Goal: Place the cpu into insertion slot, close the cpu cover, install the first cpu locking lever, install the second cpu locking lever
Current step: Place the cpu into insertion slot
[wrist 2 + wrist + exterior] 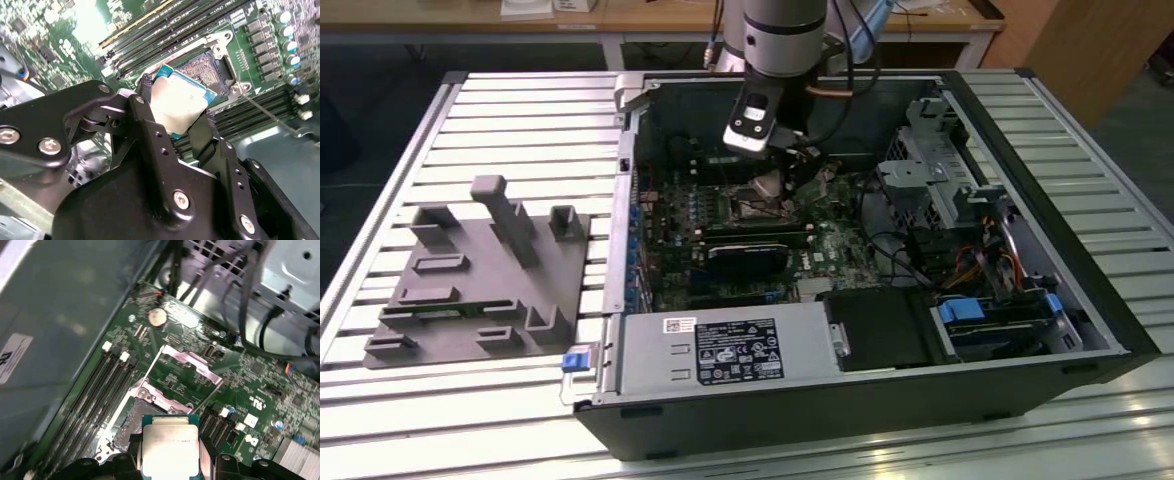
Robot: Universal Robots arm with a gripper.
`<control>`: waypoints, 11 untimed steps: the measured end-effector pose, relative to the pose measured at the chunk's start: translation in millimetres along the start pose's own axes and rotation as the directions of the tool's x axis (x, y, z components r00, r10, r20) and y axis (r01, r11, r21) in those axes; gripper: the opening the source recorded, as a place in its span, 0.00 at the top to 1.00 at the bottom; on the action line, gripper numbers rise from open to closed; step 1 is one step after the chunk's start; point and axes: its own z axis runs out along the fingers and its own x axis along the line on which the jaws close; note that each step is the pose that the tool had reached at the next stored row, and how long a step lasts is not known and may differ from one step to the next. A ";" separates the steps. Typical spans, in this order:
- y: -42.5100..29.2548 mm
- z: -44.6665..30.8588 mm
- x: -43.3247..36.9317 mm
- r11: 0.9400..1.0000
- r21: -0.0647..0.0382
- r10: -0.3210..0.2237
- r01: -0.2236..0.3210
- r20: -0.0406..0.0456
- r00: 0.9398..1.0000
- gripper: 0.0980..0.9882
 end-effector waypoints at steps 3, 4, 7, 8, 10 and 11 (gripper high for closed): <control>0.0 0.7 0.0 0.998 0.001 0.055 -0.055 0.003 0.998 0.50; -0.1 0.9 0.0 0.997 0.002 0.073 -0.073 0.004 0.997 0.50; -0.1 1.7 0.0 0.992 0.003 0.127 -0.127 0.008 0.992 0.50; -0.1 2.0 0.1 0.989 0.003 0.145 -0.145 0.009 0.989 0.50; -0.2 2.6 0.1 0.984 0.004 0.181 -0.181 0.011 0.984 0.50; -0.2 2.9 0.1 0.980 0.004 0.199 -0.199 0.012 0.980 0.50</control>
